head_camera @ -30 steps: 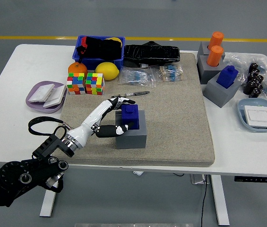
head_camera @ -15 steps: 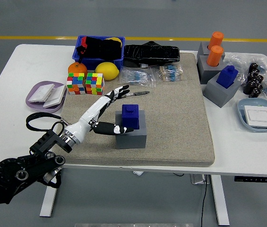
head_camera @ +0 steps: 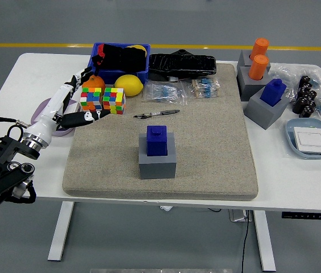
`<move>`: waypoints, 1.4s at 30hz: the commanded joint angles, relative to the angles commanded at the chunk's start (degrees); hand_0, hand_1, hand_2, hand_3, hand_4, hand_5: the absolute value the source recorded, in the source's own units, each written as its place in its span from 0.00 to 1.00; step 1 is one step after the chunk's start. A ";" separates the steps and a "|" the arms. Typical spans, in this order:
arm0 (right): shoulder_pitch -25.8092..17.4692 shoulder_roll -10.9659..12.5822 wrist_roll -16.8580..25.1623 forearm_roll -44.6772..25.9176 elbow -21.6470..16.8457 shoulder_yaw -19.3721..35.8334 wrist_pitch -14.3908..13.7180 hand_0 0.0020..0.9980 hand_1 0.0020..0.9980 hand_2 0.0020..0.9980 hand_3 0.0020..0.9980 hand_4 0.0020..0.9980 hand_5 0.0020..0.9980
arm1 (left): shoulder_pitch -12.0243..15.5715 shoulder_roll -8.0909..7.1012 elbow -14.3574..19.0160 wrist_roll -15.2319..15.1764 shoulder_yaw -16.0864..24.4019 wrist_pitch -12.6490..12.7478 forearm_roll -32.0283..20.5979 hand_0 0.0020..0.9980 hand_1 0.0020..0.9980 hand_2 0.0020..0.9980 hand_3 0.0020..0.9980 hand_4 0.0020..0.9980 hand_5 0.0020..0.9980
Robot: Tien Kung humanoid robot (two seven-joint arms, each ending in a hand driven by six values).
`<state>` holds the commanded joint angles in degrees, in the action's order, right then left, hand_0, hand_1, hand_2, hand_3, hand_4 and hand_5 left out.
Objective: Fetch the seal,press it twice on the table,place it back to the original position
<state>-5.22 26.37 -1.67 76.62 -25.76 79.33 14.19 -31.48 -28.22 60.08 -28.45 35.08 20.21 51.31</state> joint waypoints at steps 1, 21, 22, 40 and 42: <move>0.00 0.00 -0.02 0.04 0.05 0.10 -0.02 0.79 0.70 0.67 0.66 0.85 0.47 | 0.43 -0.77 -0.42 0.43 1.02 -0.16 0.35 0.96 0.99 0.95 0.98 1.00 0.33; -0.04 -0.03 -0.34 0.35 0.33 0.51 -0.30 0.79 0.70 0.67 0.66 0.85 0.47 | 4.67 -4.81 -3.73 2.89 11.20 -1.17 3.05 0.95 0.96 0.92 0.97 1.00 0.31; -0.04 -0.02 -0.35 0.37 0.37 0.51 -0.32 0.79 0.70 0.67 0.66 0.85 0.47 | 4.66 -4.84 -3.89 2.93 11.43 -1.20 2.96 0.95 0.96 0.92 0.97 1.00 0.31; -0.21 0.07 -1.26 1.00 1.13 0.46 -0.89 0.79 0.70 0.67 0.66 0.85 0.47 | 4.33 -5.76 -3.21 3.90 12.38 -1.42 2.80 0.93 0.95 0.92 0.96 1.00 0.30; -0.50 -0.55 -1.78 1.52 1.32 1.91 -1.18 0.79 0.70 0.67 0.66 0.85 0.47 | 4.30 -5.74 -3.20 3.94 12.28 -1.44 2.70 0.93 0.95 0.92 0.96 1.00 0.30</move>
<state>-5.72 25.82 -3.45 78.14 -24.44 81.24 13.01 -27.18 -33.96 56.88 -24.50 47.36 18.77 54.01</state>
